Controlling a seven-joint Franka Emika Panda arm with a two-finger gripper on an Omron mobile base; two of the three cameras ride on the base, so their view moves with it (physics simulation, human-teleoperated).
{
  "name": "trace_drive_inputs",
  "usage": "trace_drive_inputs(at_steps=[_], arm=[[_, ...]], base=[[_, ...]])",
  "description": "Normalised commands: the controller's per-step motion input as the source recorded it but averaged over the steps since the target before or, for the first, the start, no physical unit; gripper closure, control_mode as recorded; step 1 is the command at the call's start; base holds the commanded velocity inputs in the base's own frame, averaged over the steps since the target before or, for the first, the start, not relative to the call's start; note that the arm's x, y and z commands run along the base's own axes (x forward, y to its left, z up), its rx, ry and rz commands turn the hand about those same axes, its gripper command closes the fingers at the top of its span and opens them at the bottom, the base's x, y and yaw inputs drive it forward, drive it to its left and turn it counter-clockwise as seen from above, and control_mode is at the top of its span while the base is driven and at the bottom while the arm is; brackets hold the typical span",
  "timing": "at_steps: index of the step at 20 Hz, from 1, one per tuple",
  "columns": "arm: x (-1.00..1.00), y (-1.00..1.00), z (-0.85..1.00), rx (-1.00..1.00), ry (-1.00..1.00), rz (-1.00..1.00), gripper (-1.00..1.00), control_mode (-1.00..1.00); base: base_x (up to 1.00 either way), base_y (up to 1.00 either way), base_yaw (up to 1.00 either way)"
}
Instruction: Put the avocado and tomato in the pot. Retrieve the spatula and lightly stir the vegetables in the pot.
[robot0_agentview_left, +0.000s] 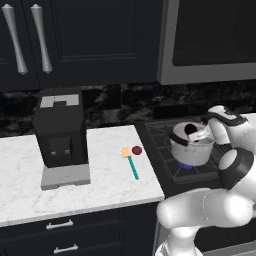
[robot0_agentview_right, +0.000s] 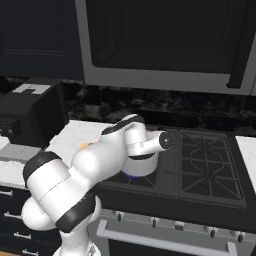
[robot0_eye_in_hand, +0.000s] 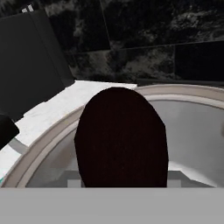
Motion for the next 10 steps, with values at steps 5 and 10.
trace_drive_inputs(at_steps=[5, 10], arm=[[0.00, 0.00, -0.01, 0.00, 0.00, 0.00, 1.00, -1.00], [0.00, 0.04, -0.02, -0.02, 0.00, 0.00, -1.00, -1.00]], base=[[0.00, 0.00, 0.00], [0.00, 0.00, 0.00]])
